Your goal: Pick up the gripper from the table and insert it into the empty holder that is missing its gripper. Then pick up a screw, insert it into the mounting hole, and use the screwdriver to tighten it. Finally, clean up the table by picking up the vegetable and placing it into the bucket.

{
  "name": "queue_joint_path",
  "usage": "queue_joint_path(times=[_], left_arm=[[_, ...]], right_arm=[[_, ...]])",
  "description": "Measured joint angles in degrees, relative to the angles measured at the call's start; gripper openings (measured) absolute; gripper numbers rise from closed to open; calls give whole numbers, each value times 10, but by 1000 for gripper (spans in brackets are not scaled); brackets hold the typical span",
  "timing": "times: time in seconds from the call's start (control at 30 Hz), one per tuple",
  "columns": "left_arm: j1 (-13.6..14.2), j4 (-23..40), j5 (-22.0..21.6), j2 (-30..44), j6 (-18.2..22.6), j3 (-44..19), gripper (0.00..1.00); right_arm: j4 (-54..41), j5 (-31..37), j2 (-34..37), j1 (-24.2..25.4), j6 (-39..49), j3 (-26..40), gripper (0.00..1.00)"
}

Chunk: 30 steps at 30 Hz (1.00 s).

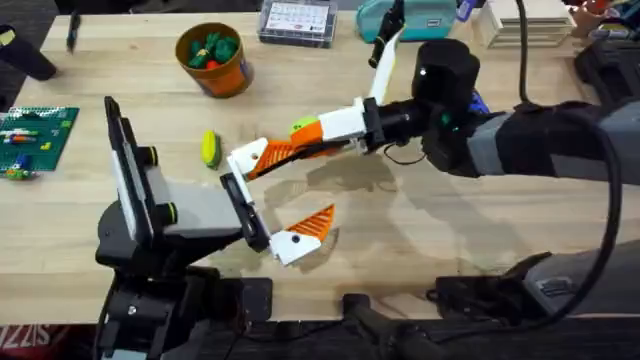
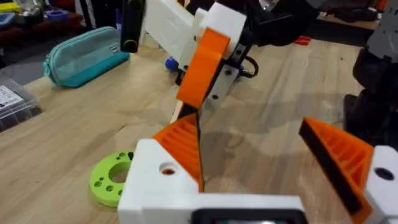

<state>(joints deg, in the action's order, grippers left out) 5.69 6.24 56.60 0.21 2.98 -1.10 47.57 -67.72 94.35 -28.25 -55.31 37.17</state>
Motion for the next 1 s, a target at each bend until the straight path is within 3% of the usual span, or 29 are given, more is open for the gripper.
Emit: queue_joint_path(times=[0.13, 0.27, 0.33, 0.43, 0.53, 1.0], left_arm=[[0, 0, 0, 0, 0, 0, 995], [0, 0, 0, 0, 0, 0, 994], [0, 0, 0, 0, 0, 0, 995], [0, 0, 0, 0, 0, 0, 995], [0, 0, 0, 0, 0, 0, 995], [-3, 0, -12, 2, -17, 0, 995]], right_arm=[[0, 0, 0, -5, 0, 12, 598], [0, -1, 0, -5, 0, 13, 573], [0, -3, 0, -5, 0, 13, 448], [-2, -6, 0, -5, 0, 13, 115], [-2, -7, 0, -5, -1, 13, 23], [19, 0, 24, -13, -11, 22, 6]])
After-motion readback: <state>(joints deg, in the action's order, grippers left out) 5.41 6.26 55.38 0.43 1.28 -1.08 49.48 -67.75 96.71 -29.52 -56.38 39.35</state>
